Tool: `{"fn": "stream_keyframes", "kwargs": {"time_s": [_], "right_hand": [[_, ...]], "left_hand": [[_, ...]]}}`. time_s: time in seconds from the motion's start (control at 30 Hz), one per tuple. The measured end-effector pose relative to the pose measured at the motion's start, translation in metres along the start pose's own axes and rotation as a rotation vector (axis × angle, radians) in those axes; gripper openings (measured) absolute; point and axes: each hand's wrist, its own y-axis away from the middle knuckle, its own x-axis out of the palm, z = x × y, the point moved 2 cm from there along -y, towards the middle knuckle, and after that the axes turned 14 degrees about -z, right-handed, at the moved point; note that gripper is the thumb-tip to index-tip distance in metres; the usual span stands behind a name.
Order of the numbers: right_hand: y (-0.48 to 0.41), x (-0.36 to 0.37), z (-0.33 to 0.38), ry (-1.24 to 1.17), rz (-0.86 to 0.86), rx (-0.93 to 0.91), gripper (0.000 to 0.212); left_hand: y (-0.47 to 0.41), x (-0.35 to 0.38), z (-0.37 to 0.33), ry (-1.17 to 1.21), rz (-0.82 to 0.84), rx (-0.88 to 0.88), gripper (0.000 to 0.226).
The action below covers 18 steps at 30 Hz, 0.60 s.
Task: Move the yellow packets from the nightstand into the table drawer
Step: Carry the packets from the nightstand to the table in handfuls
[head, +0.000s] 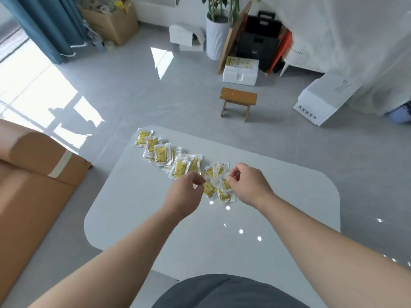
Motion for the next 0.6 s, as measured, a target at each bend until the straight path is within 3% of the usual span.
{"fn": "stream_keyframes", "kwargs": {"time_s": [0.6], "right_hand": [[0.152, -0.019, -0.005, -0.059, 0.333, -0.503, 0.013]], "left_hand": [[0.25, -0.017, -0.006, 0.036, -0.505, -0.315, 0.013]]}}
